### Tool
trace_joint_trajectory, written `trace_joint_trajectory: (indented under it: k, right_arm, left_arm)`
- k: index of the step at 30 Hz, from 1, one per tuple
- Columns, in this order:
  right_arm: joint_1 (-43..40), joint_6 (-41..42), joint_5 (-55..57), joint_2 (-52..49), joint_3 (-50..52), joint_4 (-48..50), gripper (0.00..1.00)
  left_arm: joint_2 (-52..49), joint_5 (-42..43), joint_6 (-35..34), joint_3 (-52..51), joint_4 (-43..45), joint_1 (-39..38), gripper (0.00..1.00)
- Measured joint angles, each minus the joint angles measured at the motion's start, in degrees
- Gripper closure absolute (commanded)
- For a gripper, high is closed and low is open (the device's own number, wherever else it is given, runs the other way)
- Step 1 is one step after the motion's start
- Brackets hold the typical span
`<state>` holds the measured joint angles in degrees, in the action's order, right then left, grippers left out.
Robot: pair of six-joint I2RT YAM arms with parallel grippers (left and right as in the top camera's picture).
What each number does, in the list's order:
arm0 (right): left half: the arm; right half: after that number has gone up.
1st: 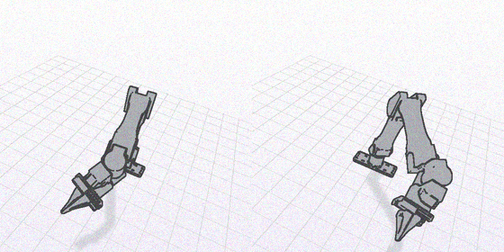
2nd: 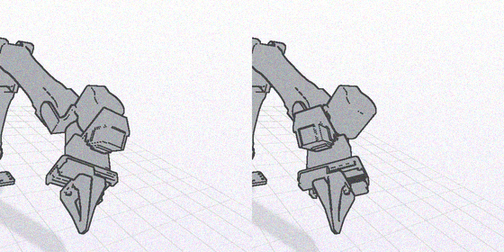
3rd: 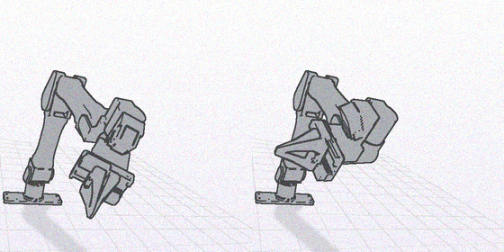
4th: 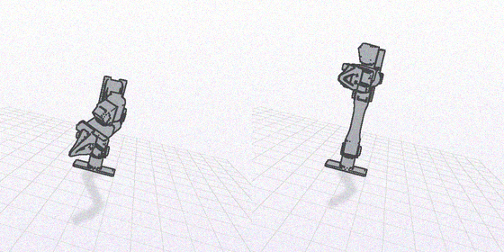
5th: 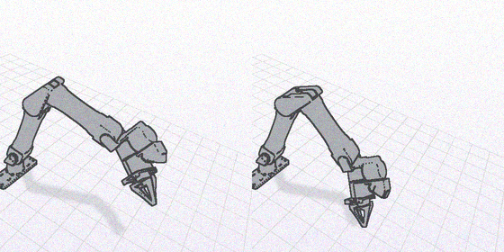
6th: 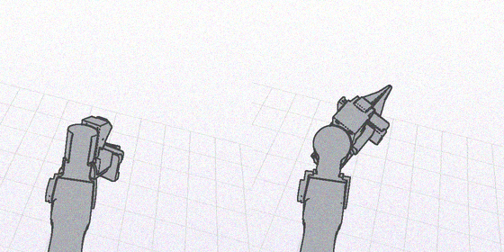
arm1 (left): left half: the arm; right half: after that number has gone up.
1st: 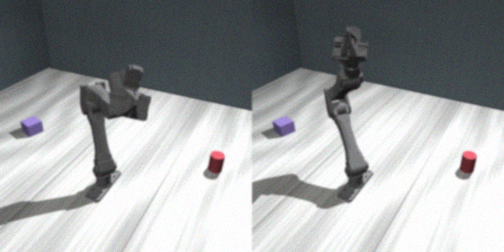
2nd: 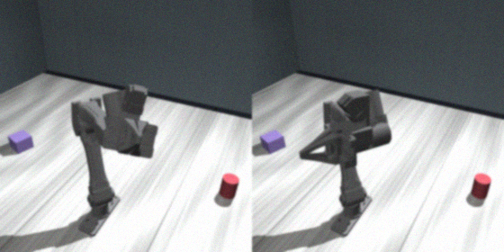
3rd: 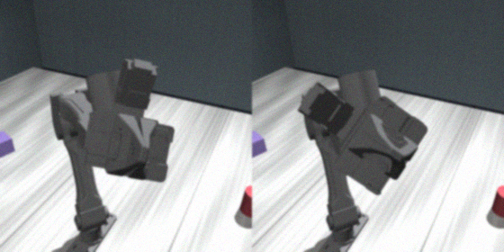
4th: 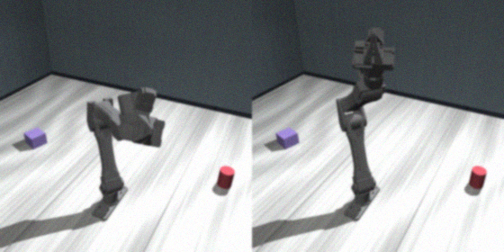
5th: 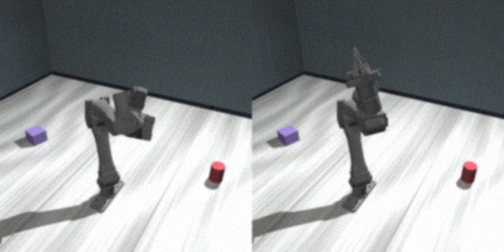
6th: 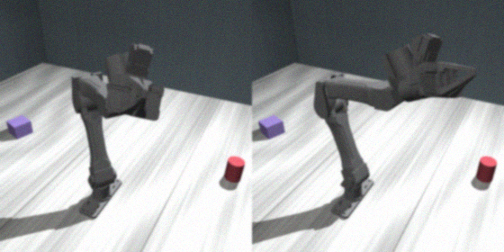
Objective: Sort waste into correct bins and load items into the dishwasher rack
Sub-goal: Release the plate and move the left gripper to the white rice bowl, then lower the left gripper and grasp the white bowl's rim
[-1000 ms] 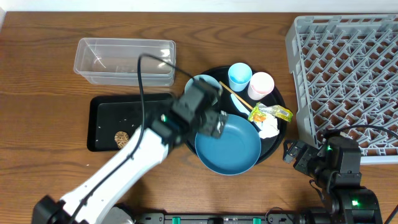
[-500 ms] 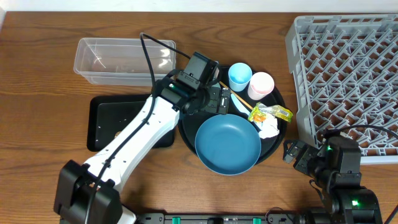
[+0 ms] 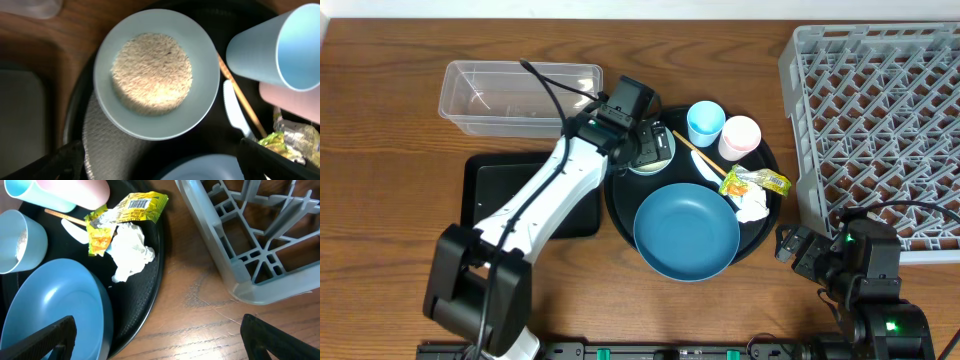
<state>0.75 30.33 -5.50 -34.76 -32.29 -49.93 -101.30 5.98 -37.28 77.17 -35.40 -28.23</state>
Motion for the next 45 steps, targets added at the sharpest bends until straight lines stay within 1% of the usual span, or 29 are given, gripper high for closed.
trace_joint_trajectory:
  k: [9, 21, 22, 26, 29, 34, 42, 45]
  right_arm:
    - [0.0, 0.0, 0.0, 0.0, 0.0, 0.0, 0.01]
    - [0.0, 0.0, 0.0, 0.0, 0.0, 0.0, 0.01]
    - [0.0, 0.0, 0.0, 0.0, 0.0, 0.0, 0.01]
    - [0.0, 0.0, 0.0, 0.0, 0.0, 0.0, 0.01]
    - [0.0, 0.0, 0.0, 0.0, 0.0, 0.0, 0.01]
    - [0.0, 0.0, 0.0, 0.0, 0.0, 0.0, 0.01]
    - [0.0, 0.0, 0.0, 0.0, 0.0, 0.0, 0.01]
    - [0.0, 0.0, 0.0, 0.0, 0.0, 0.0, 0.01]
  left_arm:
    - [-3.7, 0.0, -5.9, 0.0, 3.3, -0.1, 0.0]
    - [-6.4, -3.3, -13.1, 0.0, 2.5, -0.1, 0.01]
    - [-6.7, -3.5, -13.3, 0.0, 2.6, -0.1, 0.0]
    - [-8.3, -3.8, -14.0, 0.0, 2.9, 0.0, 0.05]
    - [-9.6, -3.8, -14.2, 0.0, 2.9, 0.0, 0.05]
    - [-9.9, -3.8, -14.9, 0.0, 3.3, 0.0, 0.13]
    - [-9.9, -3.9, -15.0, 0.0, 3.3, 0.0, 0.13]
    - [-9.9, -3.8, -13.9, 0.0, 3.3, 0.0, 0.13]
